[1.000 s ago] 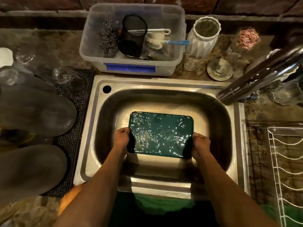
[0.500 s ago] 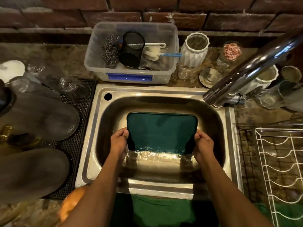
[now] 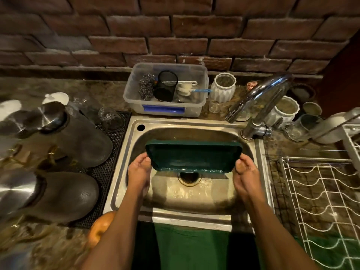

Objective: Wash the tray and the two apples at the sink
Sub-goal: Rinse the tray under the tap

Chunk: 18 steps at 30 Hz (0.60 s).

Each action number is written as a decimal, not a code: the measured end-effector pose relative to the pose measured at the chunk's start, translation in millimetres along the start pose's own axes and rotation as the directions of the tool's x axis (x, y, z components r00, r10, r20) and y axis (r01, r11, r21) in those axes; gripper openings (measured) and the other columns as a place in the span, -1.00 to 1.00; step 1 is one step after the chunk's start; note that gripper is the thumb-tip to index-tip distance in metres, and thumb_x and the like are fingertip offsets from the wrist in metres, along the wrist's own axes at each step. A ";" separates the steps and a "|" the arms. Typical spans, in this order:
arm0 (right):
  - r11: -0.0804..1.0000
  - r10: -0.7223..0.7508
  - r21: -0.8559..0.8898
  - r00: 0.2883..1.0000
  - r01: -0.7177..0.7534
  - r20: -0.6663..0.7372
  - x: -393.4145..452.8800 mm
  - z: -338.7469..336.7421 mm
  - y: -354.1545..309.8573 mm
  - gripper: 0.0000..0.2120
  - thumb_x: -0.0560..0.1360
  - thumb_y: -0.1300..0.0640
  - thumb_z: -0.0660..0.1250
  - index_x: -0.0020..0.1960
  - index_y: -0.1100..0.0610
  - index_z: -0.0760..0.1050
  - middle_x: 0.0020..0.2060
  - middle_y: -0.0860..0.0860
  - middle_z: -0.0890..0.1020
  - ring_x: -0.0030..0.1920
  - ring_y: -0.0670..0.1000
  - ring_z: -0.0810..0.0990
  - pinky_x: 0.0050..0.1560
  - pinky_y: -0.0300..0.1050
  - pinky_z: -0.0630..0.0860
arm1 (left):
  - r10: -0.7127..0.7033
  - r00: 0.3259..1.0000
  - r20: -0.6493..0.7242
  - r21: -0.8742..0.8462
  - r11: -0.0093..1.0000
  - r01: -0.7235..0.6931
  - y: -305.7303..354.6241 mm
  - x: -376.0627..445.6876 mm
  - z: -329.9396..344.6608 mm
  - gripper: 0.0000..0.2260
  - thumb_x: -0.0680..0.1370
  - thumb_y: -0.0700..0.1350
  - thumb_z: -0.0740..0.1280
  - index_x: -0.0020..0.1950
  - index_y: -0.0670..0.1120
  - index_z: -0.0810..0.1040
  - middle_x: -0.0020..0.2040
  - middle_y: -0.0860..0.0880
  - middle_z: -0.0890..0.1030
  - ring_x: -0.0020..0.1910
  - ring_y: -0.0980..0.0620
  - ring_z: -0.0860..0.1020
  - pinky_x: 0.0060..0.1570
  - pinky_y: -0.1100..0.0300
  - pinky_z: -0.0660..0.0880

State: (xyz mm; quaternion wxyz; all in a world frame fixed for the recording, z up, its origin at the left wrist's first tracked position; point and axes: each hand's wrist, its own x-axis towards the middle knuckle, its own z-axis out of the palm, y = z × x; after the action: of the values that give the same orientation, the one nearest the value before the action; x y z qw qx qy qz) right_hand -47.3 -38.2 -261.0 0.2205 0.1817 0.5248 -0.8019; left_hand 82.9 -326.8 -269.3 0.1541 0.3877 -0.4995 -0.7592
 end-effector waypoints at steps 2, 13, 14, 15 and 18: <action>0.998 -0.018 0.056 0.999 0.016 0.042 -9.9 2.9 -8.7 -0.70 0.60 0.41 0.16 0.18 0.17 0.56 -0.02 0.08 0.70 -0.04 -0.06 0.68 -0.11 -0.29 0.62 | 0.045 0.998 0.043 -0.053 0.998 -0.043 7.4 -9.6 -1.4 -0.75 0.63 -0.36 0.18 0.13 -0.11 0.59 -0.06 -0.03 0.72 -0.04 0.06 0.67 -0.05 0.26 0.59; 0.974 -0.143 0.204 0.962 0.096 0.232 -50.7 15.8 -53.3 -0.68 0.57 0.44 0.16 0.00 0.18 0.64 -0.12 0.06 0.74 -0.09 -0.03 0.73 -0.08 -0.20 0.64 | 0.226 0.963 0.146 -0.256 0.949 -0.184 43.5 -45.9 -11.9 -0.72 0.54 -0.36 0.25 -0.08 -0.07 0.70 -0.23 0.00 0.62 -0.20 0.11 0.57 -0.06 0.31 0.58; 0.976 -0.139 0.199 0.964 0.094 0.228 -53.3 15.4 -55.4 -0.69 0.56 0.44 0.16 0.00 0.17 0.64 -0.10 0.06 0.74 -0.08 -0.02 0.73 -0.08 -0.19 0.64 | 0.240 0.958 0.154 -0.252 0.947 -0.197 45.7 -48.2 -12.4 -0.71 0.53 -0.35 0.25 -0.09 -0.05 0.71 -0.25 0.02 0.63 -0.21 0.13 0.57 -0.07 0.32 0.58; 0.977 -0.133 0.192 0.966 0.090 0.220 -55.8 15.0 -56.9 -0.69 0.56 0.43 0.16 0.02 0.17 0.63 -0.09 0.06 0.74 -0.06 -0.01 0.73 -0.08 -0.18 0.64 | 0.250 0.954 0.163 -0.252 0.946 -0.205 47.4 -50.2 -12.2 -0.68 0.55 -0.36 0.23 -0.09 -0.04 0.71 -0.24 0.02 0.65 -0.20 0.15 0.60 -0.07 0.32 0.58; 0.976 -0.144 0.193 0.967 0.103 0.212 -63.5 13.7 -59.3 -0.68 0.57 0.43 0.15 0.05 0.17 0.63 -0.08 0.06 0.73 -0.05 -0.01 0.72 -0.05 -0.16 0.64 | 0.255 0.947 0.193 -0.255 0.946 -0.203 51.3 -55.7 -12.9 -0.62 0.60 -0.38 0.17 -0.06 -0.04 0.72 -0.17 0.00 0.70 -0.14 0.15 0.66 -0.06 0.31 0.58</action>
State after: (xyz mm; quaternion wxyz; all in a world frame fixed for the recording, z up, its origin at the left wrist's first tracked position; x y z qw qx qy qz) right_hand -27.3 -19.7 -177.4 0.2102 0.0760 0.4321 -0.8737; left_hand 121.0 -323.7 -202.6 0.2288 0.2183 -0.4636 -0.8277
